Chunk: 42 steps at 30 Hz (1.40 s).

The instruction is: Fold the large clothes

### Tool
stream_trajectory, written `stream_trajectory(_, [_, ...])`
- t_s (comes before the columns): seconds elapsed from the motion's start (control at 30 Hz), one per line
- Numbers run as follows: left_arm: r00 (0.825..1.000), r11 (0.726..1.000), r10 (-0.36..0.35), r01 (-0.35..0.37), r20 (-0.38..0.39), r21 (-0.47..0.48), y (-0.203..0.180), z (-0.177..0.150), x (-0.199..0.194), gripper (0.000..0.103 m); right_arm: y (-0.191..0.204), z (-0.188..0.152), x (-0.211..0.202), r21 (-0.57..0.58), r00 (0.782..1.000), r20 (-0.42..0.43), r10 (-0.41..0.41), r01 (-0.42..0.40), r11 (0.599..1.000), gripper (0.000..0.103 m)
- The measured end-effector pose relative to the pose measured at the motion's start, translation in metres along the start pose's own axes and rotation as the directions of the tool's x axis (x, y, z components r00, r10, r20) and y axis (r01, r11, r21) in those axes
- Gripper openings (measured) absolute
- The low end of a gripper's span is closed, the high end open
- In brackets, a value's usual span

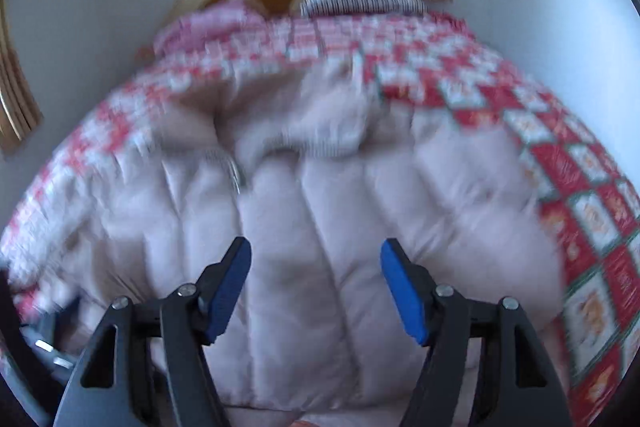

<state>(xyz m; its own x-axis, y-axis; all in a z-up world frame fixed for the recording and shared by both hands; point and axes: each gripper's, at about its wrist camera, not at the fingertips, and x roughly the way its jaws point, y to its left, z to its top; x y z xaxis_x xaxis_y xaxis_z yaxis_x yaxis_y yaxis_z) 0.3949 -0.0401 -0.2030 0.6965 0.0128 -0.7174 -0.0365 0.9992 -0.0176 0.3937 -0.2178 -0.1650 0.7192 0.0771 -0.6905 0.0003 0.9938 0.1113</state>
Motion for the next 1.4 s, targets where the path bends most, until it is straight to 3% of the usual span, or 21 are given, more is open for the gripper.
stream_trajectory(0.33, [0.999, 1.0, 0.006, -0.005, -0.037, 0.023, -0.003, 0.003, 0.003, 0.102, -0.002, -0.015, 0.026, 0.001, 0.999, -0.037, -0.023, 0.023, 1.0, 0.074])
stream_trajectory(0.5, [0.997, 0.998, -0.056, 0.056, -0.052, -0.001, 0.015, 0.007, -0.022, 0.102, 0.001, -0.019, 0.025, -0.009, 0.999, -0.039, -0.033, 0.033, 0.999, 0.075])
stream_trajectory(0.63, [0.998, 0.998, -0.048, 0.049, 0.038, -0.039, 0.064, 0.005, -0.076, 0.102, -0.002, -0.019, 0.024, 0.003, 0.999, -0.033, -0.02, 0.02, 1.0, 0.075])
stream_trajectory(0.73, [0.993, 0.995, 0.067, -0.06, 0.092, -0.076, 0.122, -0.002, -0.105, 0.102, -0.002, -0.019, 0.024, 0.005, 0.999, -0.03, -0.019, 0.019, 1.0, 0.075])
stream_trajectory(0.8, [0.987, 0.984, 0.137, -0.125, 0.088, -0.131, 0.17, -0.008, -0.113, 0.102, -0.001, -0.018, 0.024, 0.005, 0.999, -0.028, -0.019, 0.019, 1.0, 0.075])
stream_trajectory(0.9, [0.97, 0.937, 0.24, -0.218, 0.049, -0.274, 0.252, -0.023, -0.116, 0.102, -0.001, -0.019, 0.023, 0.008, 1.0, -0.024, -0.016, 0.017, 1.0, 0.076])
stream_trajectory(0.97, [0.958, 0.881, 0.286, -0.259, 0.01, -0.396, 0.305, -0.035, -0.116, 0.102, -0.001, -0.019, 0.022, 0.01, 1.0, -0.022, -0.015, 0.016, 1.0, 0.076])
stream_trajectory(1.07, [0.962, 0.778, 0.272, -0.212, 0.013, -0.591, 0.371, -0.052, -0.116, 0.102, -0.001, -0.02, 0.021, 0.012, 1.0, -0.017, -0.014, 0.015, 1.0, 0.076])
stream_trajectory(1.17, [0.969, 0.686, 0.247, -0.153, 0.03, -0.711, 0.408, -0.063, -0.11, 0.102, -0.001, -0.02, 0.021, 0.012, 1.0, -0.015, -0.015, 0.015, 1.0, 0.076])
stream_trajectory(1.23, [0.968, 0.659, 0.248, -0.145, 0.031, -0.738, 0.418, -0.062, -0.1, 0.102, -0.001, -0.02, 0.021, 0.011, 1.0, -0.013, -0.015, 0.015, 1.0, 0.077])
stream_trajectory(1.33, [0.968, 0.644, 0.252, -0.17, -0.002, -0.746, 0.425, -0.059, -0.082, 0.101, -0.002, -0.019, 0.02, 0.015, 1.0, -0.009, -0.01, 0.01, 1.0, 0.077])
stream_trajectory(1.4, [0.963, 0.634, 0.266, -0.198, -0.03, -0.747, 0.429, -0.057, -0.071, 0.093, -0.002, -0.02, 0.02, 0.018, 1.0, -0.007, -0.008, 0.008, 1.0, 0.077])
